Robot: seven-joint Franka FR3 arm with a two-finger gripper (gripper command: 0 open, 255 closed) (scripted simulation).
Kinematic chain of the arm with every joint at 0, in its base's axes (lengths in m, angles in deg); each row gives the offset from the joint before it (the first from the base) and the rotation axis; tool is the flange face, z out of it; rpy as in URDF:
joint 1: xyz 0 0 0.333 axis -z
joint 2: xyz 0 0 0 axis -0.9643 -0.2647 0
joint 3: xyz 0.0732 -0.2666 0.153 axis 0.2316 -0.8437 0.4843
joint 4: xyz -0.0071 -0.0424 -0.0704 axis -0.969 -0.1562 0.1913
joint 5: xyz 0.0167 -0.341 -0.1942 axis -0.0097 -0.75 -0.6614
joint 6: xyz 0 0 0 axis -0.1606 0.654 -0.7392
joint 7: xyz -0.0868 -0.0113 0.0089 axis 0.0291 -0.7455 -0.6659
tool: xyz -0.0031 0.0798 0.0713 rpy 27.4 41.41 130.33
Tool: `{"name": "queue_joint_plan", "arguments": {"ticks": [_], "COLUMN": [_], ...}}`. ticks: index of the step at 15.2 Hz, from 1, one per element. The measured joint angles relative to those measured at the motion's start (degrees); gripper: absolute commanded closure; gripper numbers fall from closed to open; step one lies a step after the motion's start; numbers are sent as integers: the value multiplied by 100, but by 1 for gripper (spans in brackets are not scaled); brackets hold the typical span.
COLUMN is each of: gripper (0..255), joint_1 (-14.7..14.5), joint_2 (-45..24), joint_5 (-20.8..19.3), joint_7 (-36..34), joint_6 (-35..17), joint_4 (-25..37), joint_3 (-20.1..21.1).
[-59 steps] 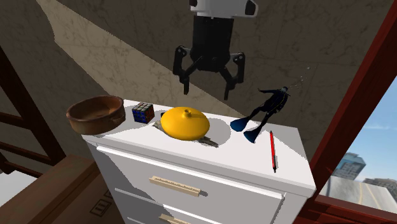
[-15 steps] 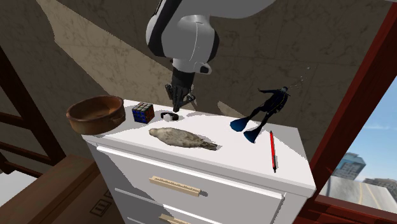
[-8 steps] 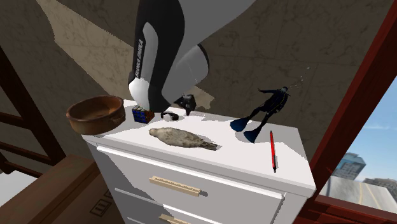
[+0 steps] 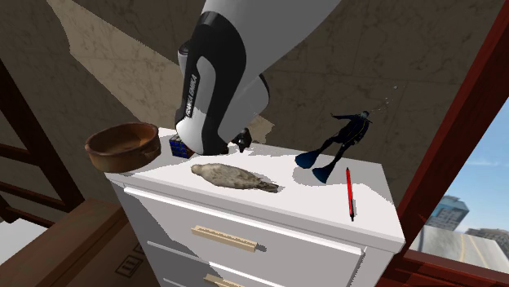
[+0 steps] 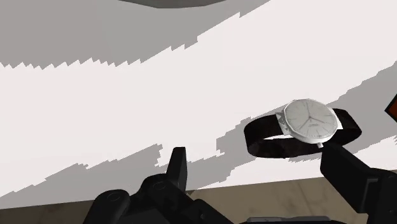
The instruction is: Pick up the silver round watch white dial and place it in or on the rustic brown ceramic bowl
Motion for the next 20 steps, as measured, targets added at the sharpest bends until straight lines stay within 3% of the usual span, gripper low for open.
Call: {"name": "queue_joint_plan", "arguments": {"ticks": [3,4,14,20], "gripper": [0,255,255,255], "joint_1": [-2,-2,-1,108], "joint_2": [-6,-6,-2,258], "joint_5": [-6,-6,-7,336], "joint_7": [-5,-5,-6,318], "joint_6": [-3,-3,-2,256], "joint_4": [3,3,5,28], "joint_3": [-3,-3,-6,162]}}
